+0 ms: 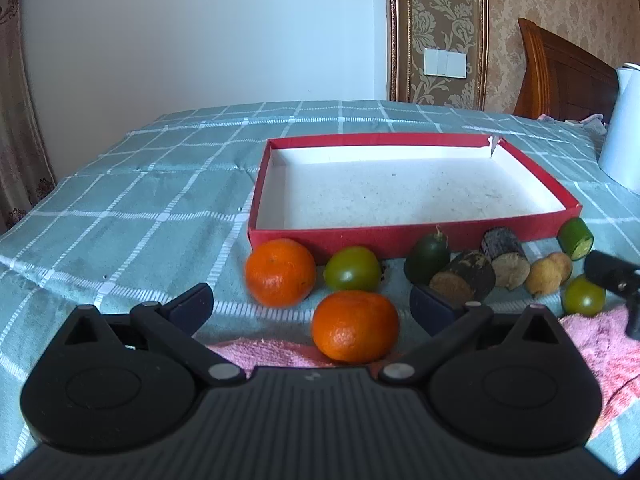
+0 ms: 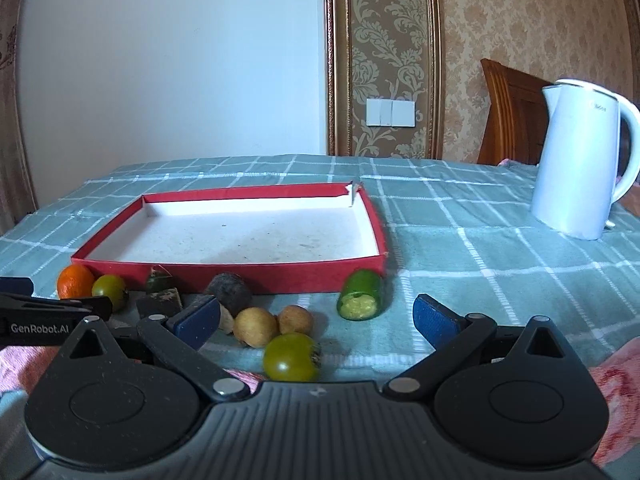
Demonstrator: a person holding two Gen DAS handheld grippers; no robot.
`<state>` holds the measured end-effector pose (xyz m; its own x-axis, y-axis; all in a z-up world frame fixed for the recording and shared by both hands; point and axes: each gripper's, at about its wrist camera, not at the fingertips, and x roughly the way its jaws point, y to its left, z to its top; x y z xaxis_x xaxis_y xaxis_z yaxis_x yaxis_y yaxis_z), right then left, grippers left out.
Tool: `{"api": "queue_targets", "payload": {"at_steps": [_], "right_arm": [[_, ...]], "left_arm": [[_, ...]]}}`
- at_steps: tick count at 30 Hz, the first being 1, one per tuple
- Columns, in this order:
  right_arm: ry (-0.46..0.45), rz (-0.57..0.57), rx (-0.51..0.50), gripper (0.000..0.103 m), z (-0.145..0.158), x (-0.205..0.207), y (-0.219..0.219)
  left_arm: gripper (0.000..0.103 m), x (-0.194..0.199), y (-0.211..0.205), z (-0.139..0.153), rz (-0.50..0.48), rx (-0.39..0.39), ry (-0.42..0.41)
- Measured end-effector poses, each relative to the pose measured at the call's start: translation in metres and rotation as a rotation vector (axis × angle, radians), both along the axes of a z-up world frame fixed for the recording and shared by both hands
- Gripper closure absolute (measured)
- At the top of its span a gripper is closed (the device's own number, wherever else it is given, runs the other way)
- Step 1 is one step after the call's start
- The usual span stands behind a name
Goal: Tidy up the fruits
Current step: 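Move the right gripper toward the green cucumber chunk beside the tray, then close the right gripper on the green cucumber chunk and lift it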
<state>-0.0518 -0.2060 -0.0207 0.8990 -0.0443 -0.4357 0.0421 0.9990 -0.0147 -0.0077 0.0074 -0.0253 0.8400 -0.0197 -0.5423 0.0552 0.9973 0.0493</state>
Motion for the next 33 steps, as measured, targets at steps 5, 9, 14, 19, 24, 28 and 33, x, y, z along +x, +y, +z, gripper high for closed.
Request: {"api": "queue_targets", "payload": {"at_steps": [5, 9, 14, 19, 24, 28, 33], "right_arm": [[-0.003, -0.024, -0.001, 0.0, -0.002, 0.0, -0.01], [-0.011, -0.054, 0.011, 0.0, -0.003, 0.001, -0.02], [-0.004, -0.105, -0.001, 0.0, -0.002, 0.015, -0.03], [0.034, -0.11, -0.008, 0.007, -0.007, 0.036, -0.035], [0.103, -0.105, 0.031, 0.02, -0.015, 0.057, -0.04], [0.141, -0.102, 0.056, 0.026, -0.02, 0.068, -0.041], [0.173, -0.096, 0.048, 0.04, -0.024, 0.077, -0.038]], "left_arm": [[0.0, 0.001, 0.001, -0.004, -0.003, -0.002, 0.013], [0.0, 0.0, 0.003, -0.004, 0.002, -0.003, 0.003], [0.0, 0.002, 0.005, -0.008, 0.007, -0.019, 0.017], [0.0, 0.002, 0.006, -0.012, 0.005, -0.021, 0.026], [0.0, 0.002, 0.008, -0.013, -0.001, -0.03, 0.025], [0.0, 0.003, 0.01, -0.014, -0.005, -0.045, 0.026], [0.0, 0.006, 0.013, -0.015, -0.007, -0.06, 0.037]]}}
